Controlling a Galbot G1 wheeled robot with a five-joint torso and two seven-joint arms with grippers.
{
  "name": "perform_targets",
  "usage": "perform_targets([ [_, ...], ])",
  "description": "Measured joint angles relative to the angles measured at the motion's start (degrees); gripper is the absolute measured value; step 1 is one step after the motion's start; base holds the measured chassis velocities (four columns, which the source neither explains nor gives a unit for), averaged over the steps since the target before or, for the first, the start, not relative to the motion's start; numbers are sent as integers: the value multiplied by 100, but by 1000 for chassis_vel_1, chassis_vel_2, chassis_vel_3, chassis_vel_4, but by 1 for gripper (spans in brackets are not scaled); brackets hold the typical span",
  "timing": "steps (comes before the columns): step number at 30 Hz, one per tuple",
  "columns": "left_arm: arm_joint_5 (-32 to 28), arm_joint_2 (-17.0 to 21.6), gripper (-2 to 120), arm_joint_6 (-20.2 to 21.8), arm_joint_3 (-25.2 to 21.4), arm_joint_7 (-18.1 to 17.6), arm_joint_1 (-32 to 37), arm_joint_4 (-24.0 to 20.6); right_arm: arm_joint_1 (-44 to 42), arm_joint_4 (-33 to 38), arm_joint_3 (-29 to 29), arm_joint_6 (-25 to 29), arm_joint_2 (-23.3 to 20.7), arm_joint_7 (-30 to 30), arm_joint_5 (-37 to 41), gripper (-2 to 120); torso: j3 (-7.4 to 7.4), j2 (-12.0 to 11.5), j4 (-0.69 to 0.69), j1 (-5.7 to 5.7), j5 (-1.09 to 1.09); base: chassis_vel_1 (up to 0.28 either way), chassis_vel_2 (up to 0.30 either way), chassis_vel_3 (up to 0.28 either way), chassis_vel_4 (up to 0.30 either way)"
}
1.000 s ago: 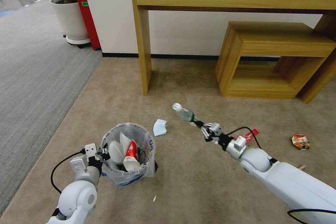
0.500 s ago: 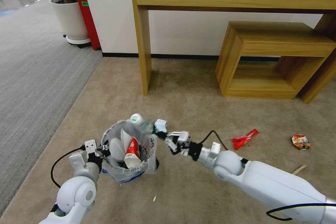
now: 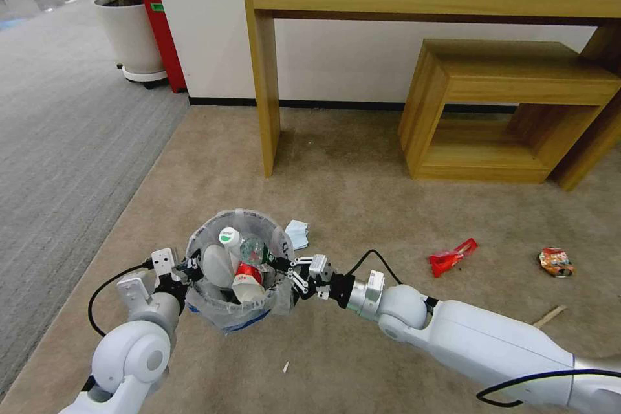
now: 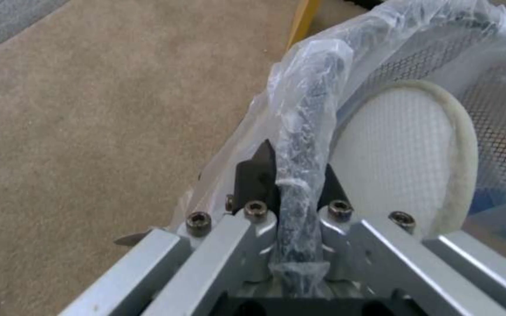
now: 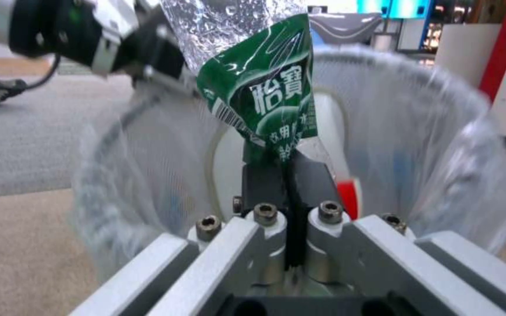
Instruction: Pick up the trash bin and place the garbage on the floor into it.
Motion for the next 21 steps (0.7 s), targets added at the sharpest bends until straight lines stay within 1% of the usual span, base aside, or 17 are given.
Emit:
perform_targets([
  [4,2,-9,2,4,-2,-5,26,-53,-58,-14,-16,-36,13,85,-67,0,0,0,0,0,0,0,0,0,0],
  [5,7,-20,2,5,-4,-8,42,-78,-85,-16,-34,-58,15,110,-86,4,0,0,0,0,0,0,0,0,0],
  [7,9,-22,2,5,-4,-8,45,-83,-89,-16,-36,-63,15,113,-88,6,0,0,0,0,0,0,0,0,0],
  [9,20,-30,2,6,-9,-9,73,-109,-130,-29,-47,-85,21,147,-122,21,0,0,0,0,0,0,0,0,0],
  [10,20,-30,2,6,-9,-9,73,-109,-130,-29,-47,-85,21,147,-122,21,0,0,0,0,0,0,0,0,0],
  [12,30,-35,2,7,-25,-9,97,-129,-160,-32,-49,-93,23,170,-137,33,0,0,0,0,0,0,0,0,0],
  [13,34,-35,2,6,-35,-8,110,-134,-170,-23,-47,-93,23,177,-139,36,0,0,0,0,0,0,0,0,0],
  [15,35,-36,2,7,-39,-8,114,-134,-174,-18,-45,-93,23,181,-139,37,0,0,0,0,0,0,0,0,0],
  [17,41,-36,2,6,-55,-4,130,-135,-191,26,-2,-94,18,205,-130,51,0,0,0,0,0,0,0,0,0],
  [18,41,-36,2,6,-55,-4,130,-135,-191,26,-2,-94,18,205,-130,51,0,0,0,0,0,0,0,0,0],
  [21,46,-41,2,-6,-63,3,140,-102,-246,69,106,-92,18,238,-117,65,0,0,1,0,0,0,0,0,0],
])
